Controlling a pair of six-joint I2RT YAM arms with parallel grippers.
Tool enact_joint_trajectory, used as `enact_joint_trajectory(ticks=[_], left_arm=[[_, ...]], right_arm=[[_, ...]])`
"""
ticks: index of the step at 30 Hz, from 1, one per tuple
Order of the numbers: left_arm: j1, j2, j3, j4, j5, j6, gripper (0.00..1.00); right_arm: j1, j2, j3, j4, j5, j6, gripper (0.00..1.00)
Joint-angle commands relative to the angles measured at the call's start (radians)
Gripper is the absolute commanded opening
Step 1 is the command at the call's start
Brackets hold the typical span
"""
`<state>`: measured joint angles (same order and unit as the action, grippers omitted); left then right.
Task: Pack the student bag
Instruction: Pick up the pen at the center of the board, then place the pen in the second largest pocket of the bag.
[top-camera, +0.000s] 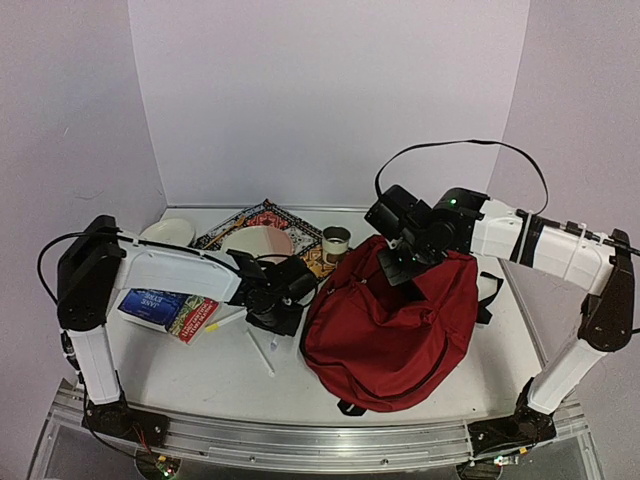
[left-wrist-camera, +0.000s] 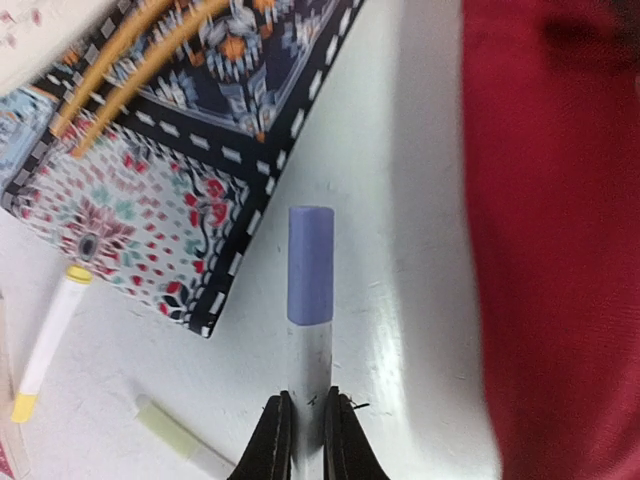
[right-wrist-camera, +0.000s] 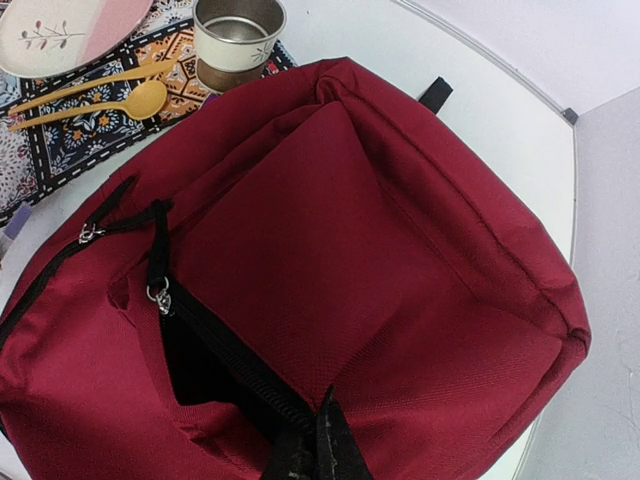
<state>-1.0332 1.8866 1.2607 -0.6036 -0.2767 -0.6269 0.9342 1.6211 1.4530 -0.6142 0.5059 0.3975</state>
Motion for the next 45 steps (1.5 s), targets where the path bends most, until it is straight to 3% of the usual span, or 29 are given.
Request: enact_joint_trajectory(ticks=[1,9,18,29,45], left_arm=[[0.008,-0.163,-0.008,-0.001,-0.053,-0.071,0.00],[0.013,-0.331,-0.091,0.159,0.050,-0.152,0.00],[0.012,-0.384,-0.191,0.414,0.233,-0.232,0.00],[0.006,-0.299,-0.211,0.686,0.458,-0.347,0.00],[-0.041,-0.149,-0.136,0.759,0.548,-0.388,0.00]], right_arm=[[0.012,-0.026,0.055,-0.019,-0.003,0.061,0.00],[0.024,-0.006,0.061,-0.002,-0.041,0.134,0.00],[0.034,-0.013,0.040,0.064,-0.109,0.203,0.00],[0.044,-0.051,-0.048,0.159,-0.170,0.269,0.00],[0.055,-0.081,-0.119,0.285,-0.234,0.294,0.00]])
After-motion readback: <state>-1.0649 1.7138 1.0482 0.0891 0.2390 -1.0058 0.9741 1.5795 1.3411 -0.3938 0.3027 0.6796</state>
